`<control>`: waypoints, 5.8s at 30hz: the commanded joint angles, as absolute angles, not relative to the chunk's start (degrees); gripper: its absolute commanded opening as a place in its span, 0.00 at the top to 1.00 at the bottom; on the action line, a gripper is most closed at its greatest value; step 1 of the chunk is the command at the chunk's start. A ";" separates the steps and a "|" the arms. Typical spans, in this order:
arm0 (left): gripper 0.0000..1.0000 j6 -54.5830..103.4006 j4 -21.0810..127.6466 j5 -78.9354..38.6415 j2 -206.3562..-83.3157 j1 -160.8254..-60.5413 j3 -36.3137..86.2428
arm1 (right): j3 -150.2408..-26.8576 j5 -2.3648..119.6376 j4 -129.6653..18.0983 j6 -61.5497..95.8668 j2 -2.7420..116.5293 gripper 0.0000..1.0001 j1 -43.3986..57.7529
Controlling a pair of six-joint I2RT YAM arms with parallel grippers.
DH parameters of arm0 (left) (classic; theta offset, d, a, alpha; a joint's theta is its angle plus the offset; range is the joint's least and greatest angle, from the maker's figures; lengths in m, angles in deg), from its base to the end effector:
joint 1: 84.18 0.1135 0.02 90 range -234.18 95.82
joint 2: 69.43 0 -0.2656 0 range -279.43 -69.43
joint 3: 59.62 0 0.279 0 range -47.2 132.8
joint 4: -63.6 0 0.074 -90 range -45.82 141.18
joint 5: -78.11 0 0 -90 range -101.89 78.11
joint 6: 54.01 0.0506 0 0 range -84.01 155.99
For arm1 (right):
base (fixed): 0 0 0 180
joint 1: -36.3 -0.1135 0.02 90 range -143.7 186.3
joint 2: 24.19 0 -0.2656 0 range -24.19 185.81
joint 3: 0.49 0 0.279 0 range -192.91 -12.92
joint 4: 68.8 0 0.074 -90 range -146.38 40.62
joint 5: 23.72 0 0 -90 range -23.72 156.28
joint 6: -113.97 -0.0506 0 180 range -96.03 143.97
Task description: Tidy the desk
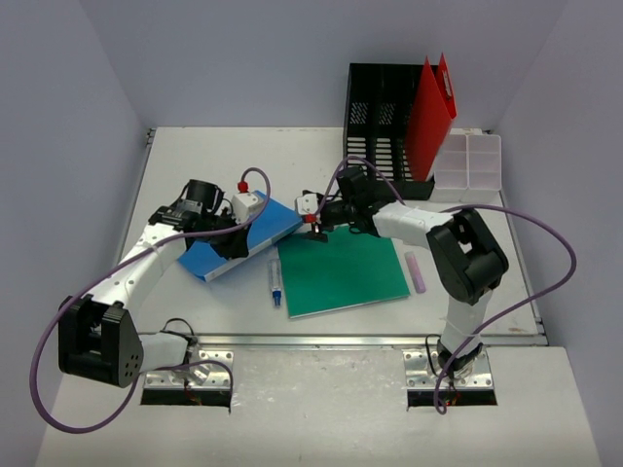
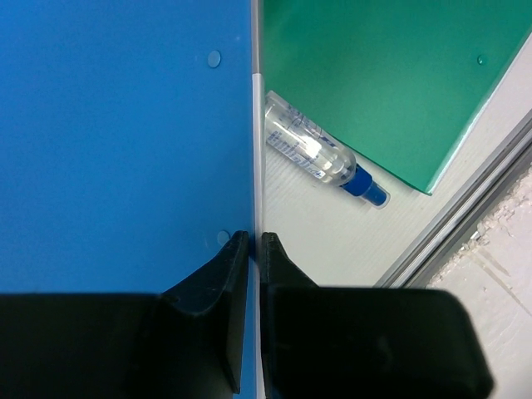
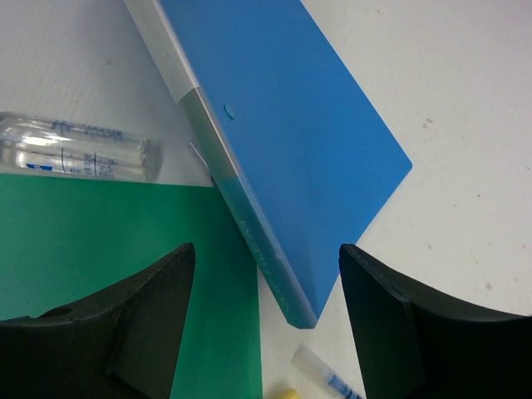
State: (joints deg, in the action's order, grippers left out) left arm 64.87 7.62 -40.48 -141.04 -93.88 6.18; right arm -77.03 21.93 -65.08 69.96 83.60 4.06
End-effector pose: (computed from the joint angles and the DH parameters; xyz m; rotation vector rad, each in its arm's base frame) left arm 0.2618 -0.0693 0.2329 0.9884 2.3337 -0.5296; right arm 0.3448 0.2593 0.1585 -1.6050 1.2950 0.6905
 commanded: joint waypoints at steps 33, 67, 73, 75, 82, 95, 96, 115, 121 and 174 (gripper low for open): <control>0.65 64.64 4.07 -49.60 -140.01 -90.25 8.52 | -90.35 21.80 -57.76 80.38 87.89 1.00 1.41; 1.00 77.04 26.99 -21.87 -124.10 -90.25 -11.37 | -88.98 26.53 -63.72 61.00 81.36 0.34 0.80; 1.00 69.49 31.64 -17.10 -122.72 -90.33 -12.39 | -90.80 39.74 -64.86 24.32 78.60 0.17 2.10; 1.00 68.11 33.09 -16.47 -122.20 -90.34 -12.74 | -90.62 42.75 -63.34 15.55 76.46 0.15 2.62; 1.00 66.18 37.65 -15.19 -118.64 -90.38 -15.25 | -93.50 42.01 -55.68 -18.75 78.17 0.13 5.42; 1.00 68.83 41.85 -12.73 -116.73 -93.72 -19.91 | -104.31 42.77 -57.32 -33.11 87.20 0.10 3.81; 1.00 69.12 42.65 -12.59 -116.80 -94.37 -20.13 | -105.19 42.98 -57.17 -33.76 88.21 0.09 3.52; 1.00 62.87 54.66 -1.83 -126.50 -102.96 -18.77 | -116.01 50.58 -53.53 -38.09 101.97 0.10 -2.31; 1.00 61.17 54.28 -1.72 -126.73 -103.51 -18.03 | -118.73 53.69 -51.98 -36.53 105.50 0.20 -2.72; 0.00 31.59 25.96 -16.98 -117.15 -93.10 11.95 | -96.28 44.88 -68.07 12.12 54.96 1.00 25.84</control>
State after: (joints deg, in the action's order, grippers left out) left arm 32.46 24.99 -15.63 -116.56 -93.31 13.18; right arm -95.60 42.53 -62.80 8.50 60.22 23.45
